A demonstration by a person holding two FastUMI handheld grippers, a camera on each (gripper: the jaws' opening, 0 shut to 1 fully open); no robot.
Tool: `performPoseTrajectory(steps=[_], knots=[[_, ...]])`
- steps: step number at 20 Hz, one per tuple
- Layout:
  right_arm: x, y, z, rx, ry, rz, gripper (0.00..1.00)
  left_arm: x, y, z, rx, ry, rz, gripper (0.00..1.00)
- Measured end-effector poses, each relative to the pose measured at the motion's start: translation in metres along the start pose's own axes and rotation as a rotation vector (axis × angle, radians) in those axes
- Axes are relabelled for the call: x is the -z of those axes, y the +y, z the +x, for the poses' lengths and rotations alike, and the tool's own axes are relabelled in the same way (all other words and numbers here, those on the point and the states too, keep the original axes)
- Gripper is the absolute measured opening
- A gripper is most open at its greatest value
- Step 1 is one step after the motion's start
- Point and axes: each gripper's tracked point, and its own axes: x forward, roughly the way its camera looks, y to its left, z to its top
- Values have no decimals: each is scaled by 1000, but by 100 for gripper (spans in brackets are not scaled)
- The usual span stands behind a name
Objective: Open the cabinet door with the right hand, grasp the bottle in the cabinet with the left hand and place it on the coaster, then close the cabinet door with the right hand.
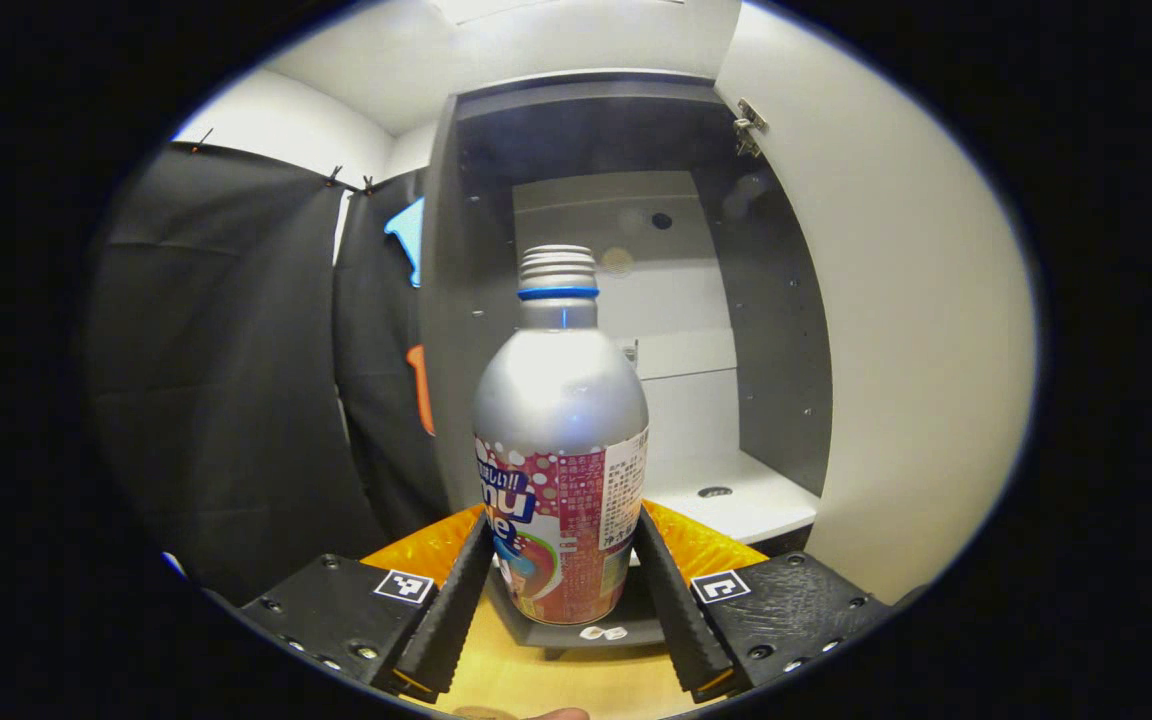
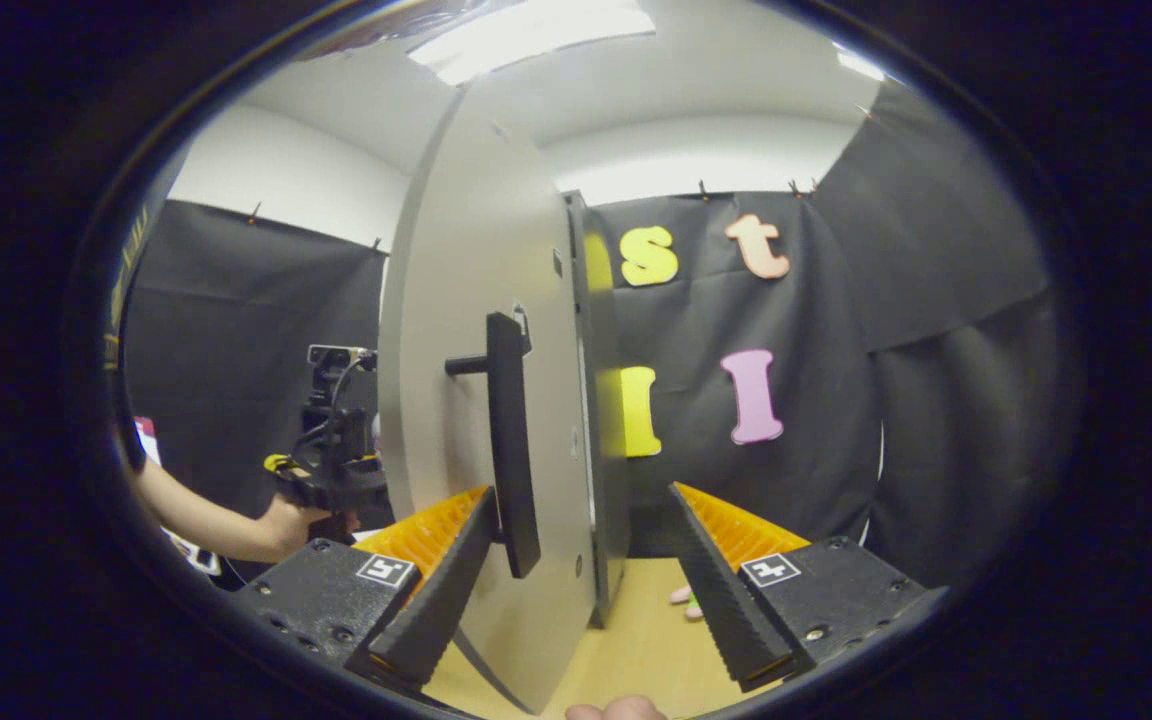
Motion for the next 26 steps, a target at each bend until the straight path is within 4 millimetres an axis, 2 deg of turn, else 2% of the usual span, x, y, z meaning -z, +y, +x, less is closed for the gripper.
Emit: performPoseTrajectory(steps=[3,5,6,9,11,13,16,17,19,20,21,22,26], knots=[[4,3,2,0,24,19,99,14,22,-27,-30,-5,63,78],[3,0,3,28,42,82,100,27,25,-39,-20,-21,115,78],[6,-2,3,49,66,132,97,35,24,-42,-5,-17,126,78],[7,-4,-1,115,120,236,98,73,29,-51,10,15,106,78],[4,-4,-4,166,148,221,100,102,34,-53,11,46,38,78],[-2,-5,-11,239,165,119,97,135,45,-52,-1,79,-7,78],[-8,2,-19,319,178,-21,100,194,64,-52,-23,155,-29,79],[-7,2,-20,343,186,-35,98,212,66,-53,-23,173,-37,79],[-3,3,-21,381,201,-2,100,249,74,-56,-37,209,-44,79],[-3,3,-22,396,203,15,97,267,78,-58,-51,230,-43,79],[-4,3,-22,409,208,15,100,285,81,-57,-54,246,-44,79],[-5,2,-22,423,214,10,97,301,80,-57,-50,264,-48,79],[-6,8,-23,423,222,-15,99,351,78,-60,-38,327,-75,79]])
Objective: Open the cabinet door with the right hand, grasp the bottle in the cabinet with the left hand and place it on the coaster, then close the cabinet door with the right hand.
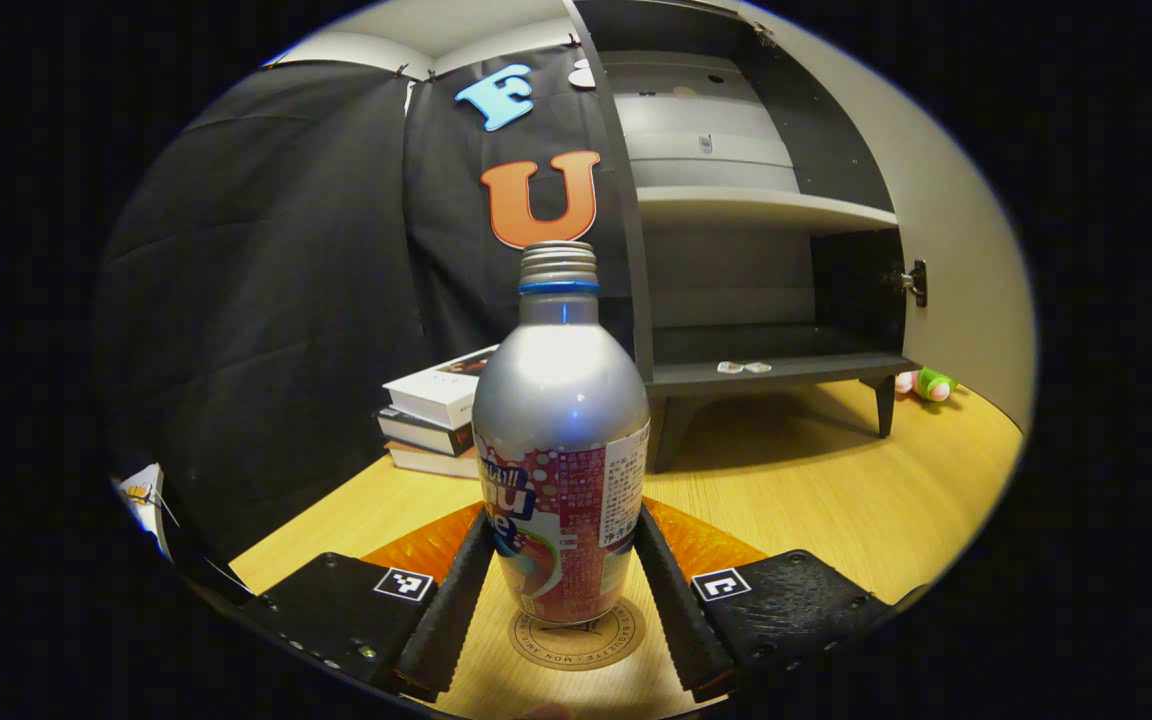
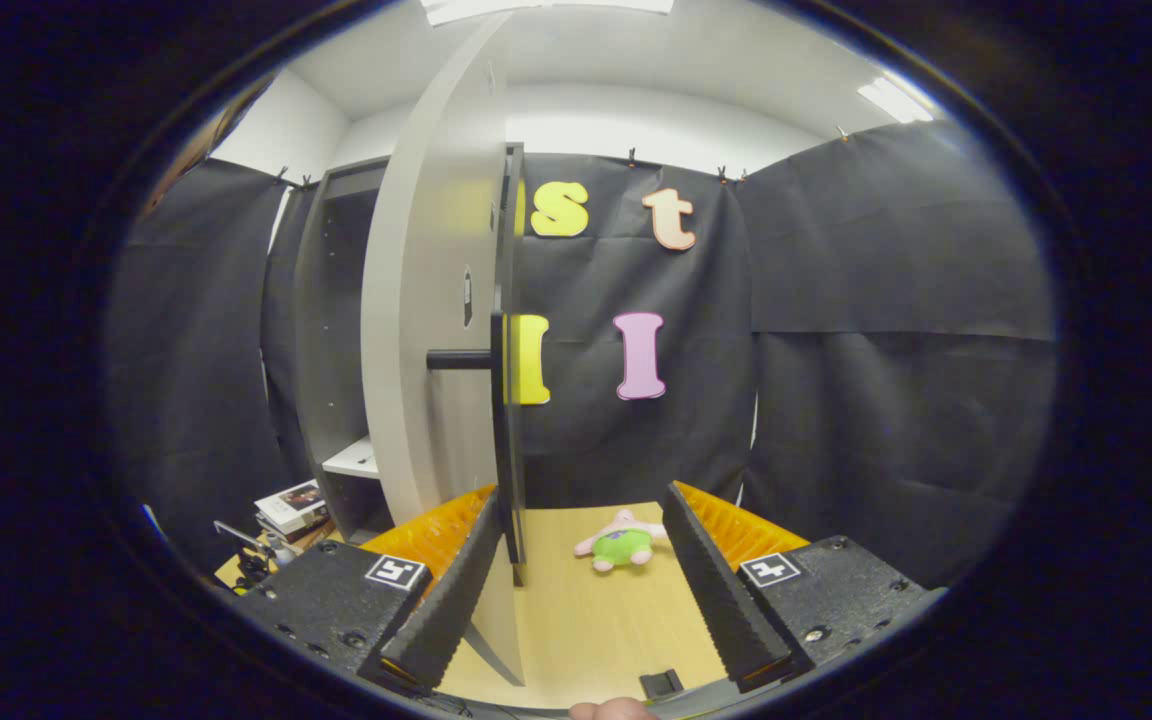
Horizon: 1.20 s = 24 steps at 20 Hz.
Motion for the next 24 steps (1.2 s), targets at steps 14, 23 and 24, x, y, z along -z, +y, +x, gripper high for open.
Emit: performPoseTrajectory(steps=[14,23,24], knots=[[5,14,2,6,31,-23,95,36,-1,1,25,57,2,92],[4,15,6,-15,0,16,95,-4,3,-40,42,-12,41,95],[4,15,7,-19,-6,16,95,-14,4,-48,50,-32,55,96]])
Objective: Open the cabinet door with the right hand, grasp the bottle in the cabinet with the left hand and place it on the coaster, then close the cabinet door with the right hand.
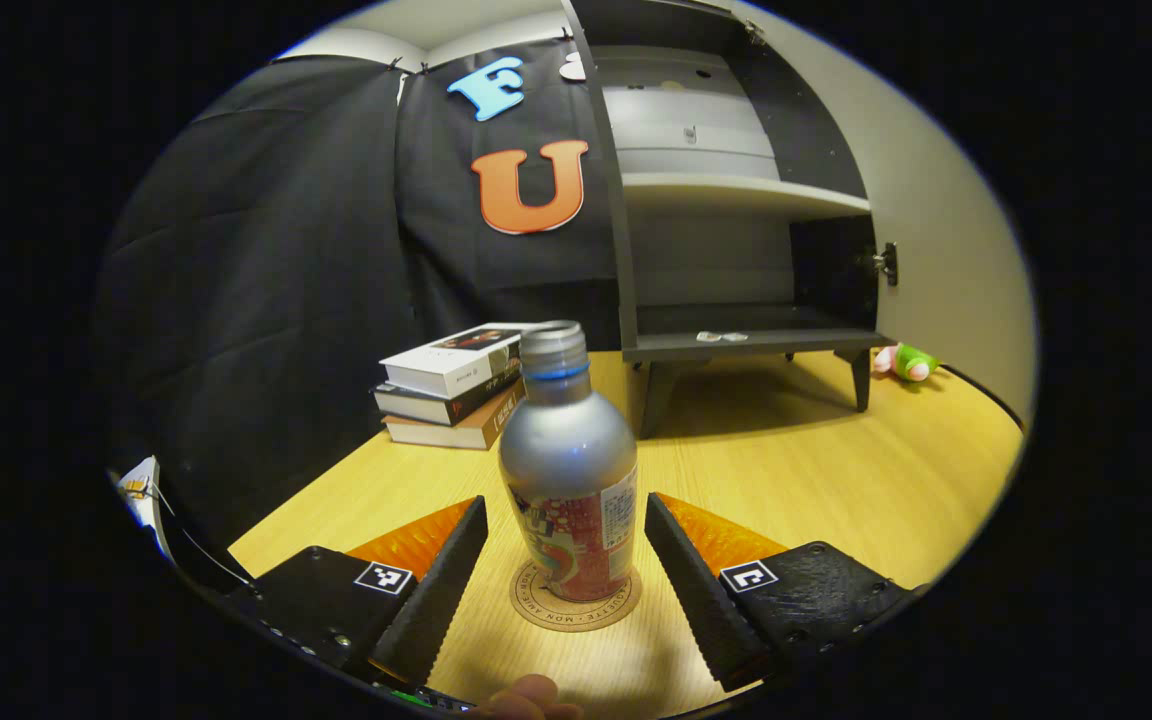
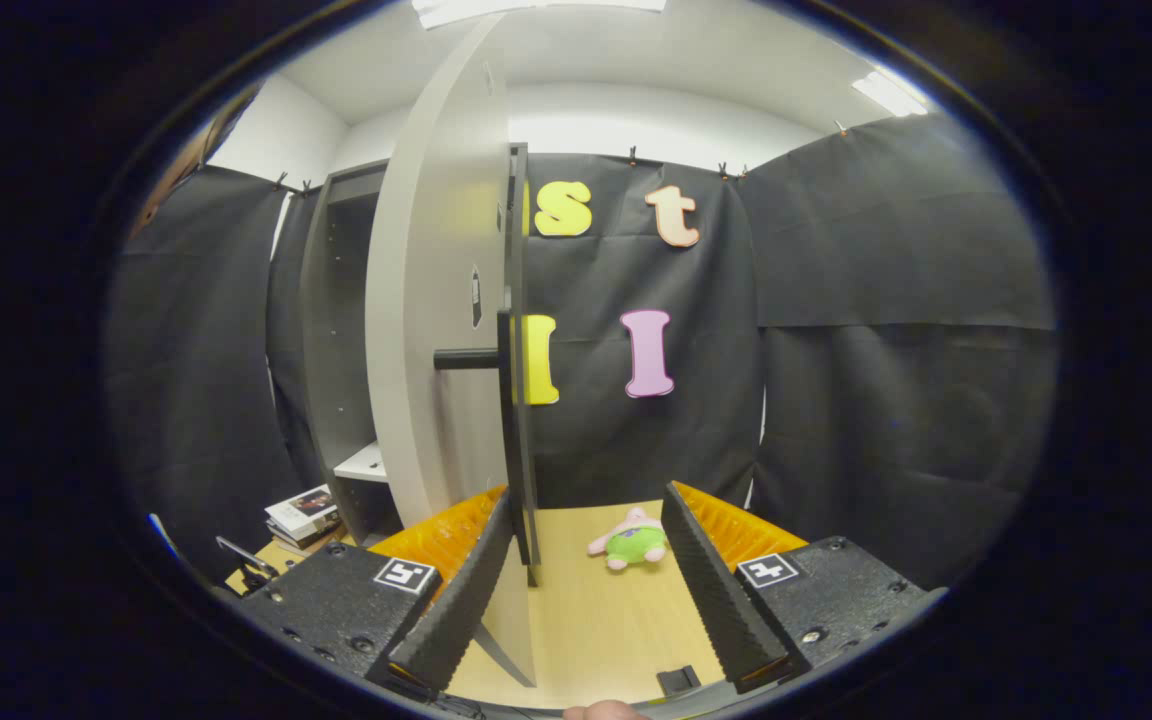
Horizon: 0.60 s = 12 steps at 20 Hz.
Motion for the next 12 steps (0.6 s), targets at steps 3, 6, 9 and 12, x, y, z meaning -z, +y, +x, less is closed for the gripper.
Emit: performPoseTrajectory(steps=[3,6,9,12], knots=[[0,2,0,-13,-23,17,95,-35,0,-18,30,-60,47,96],[-1,4,2,-35,-50,62,95,-81,-2,-30,47,-128,83,96],[-1,14,3,-66,-81,107,95,-131,-3,-40,40,-189,124,96],[-1,34,8,-135,-111,164,95,-180,-16,-54,76,-232,104,96]])
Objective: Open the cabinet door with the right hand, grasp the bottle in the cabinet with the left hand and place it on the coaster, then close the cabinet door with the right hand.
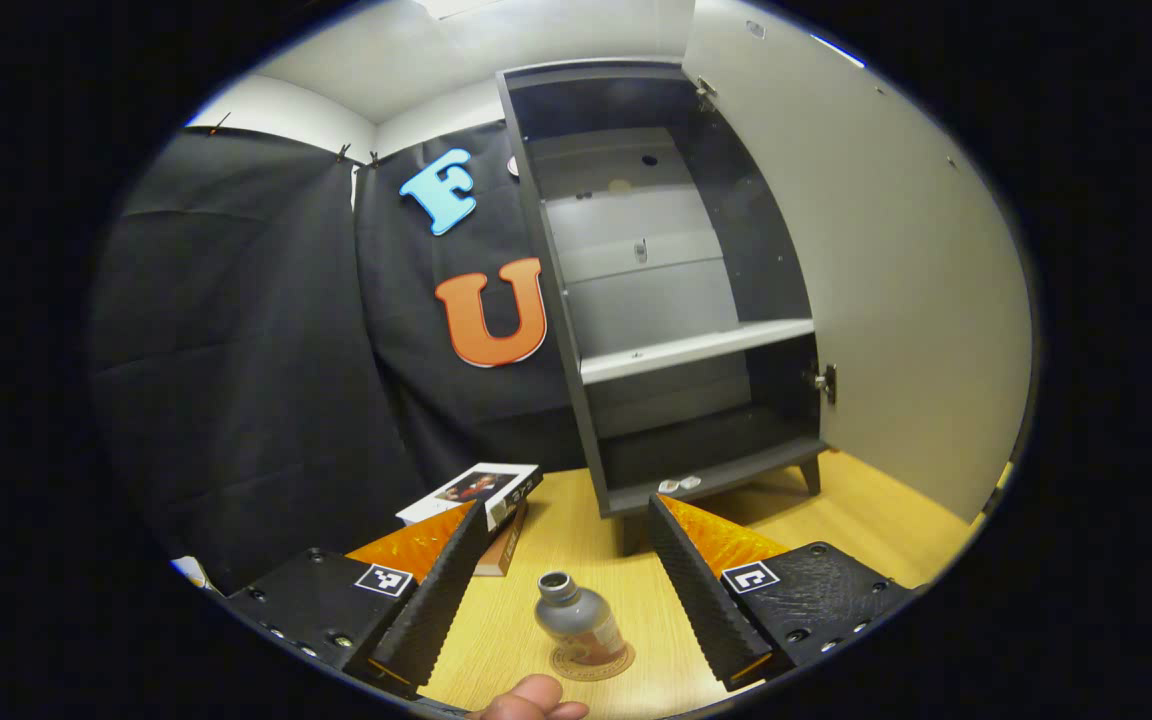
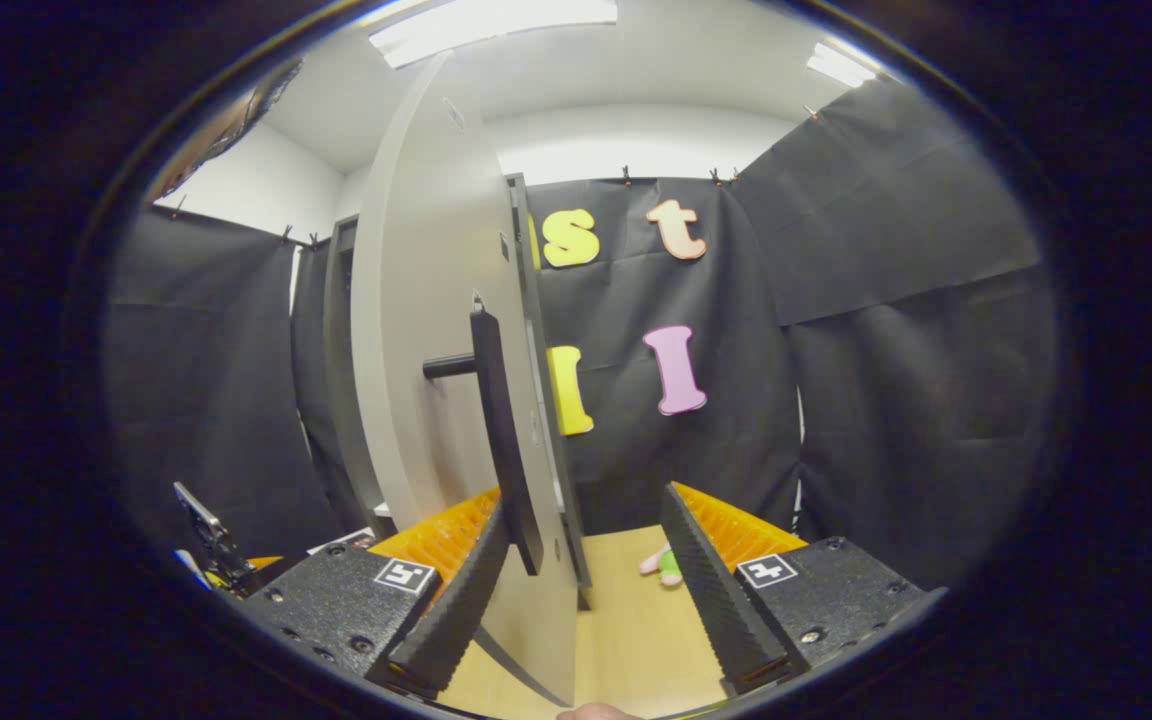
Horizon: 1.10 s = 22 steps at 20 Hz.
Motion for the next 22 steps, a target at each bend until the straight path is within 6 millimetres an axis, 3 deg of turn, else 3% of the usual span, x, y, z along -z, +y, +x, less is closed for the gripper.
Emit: performPoseTrajectory(steps=[1,5,7,8,9,13,18,22], knots=[[1,8,4,-26,-10,21,95,-13,-6,-2,24,2,-14,100],[9,35,17,-157,-12,92,95,-76,-25,-15,94,-42,-49,96],[8,42,22,-220,3,102,96,-96,-33,-15,89,-57,-65,96],[6,44,24,-252,-1,98,91,-101,-36,-14,79,-56,-71,96],[4,46,25,-278,-12,83,97,-106,-37,-12,63,-51,-72,96],[1,42,26,-319,-58,31,98,-108,-46,-8,16,-11,-76,96],[-3,58,29,-398,-105,-75,97,-104,-50,-10,-47,23,-53,96],[5,60,28,-415,-34,-139,97,-114,-50,-13,-53,11,-89,96]])
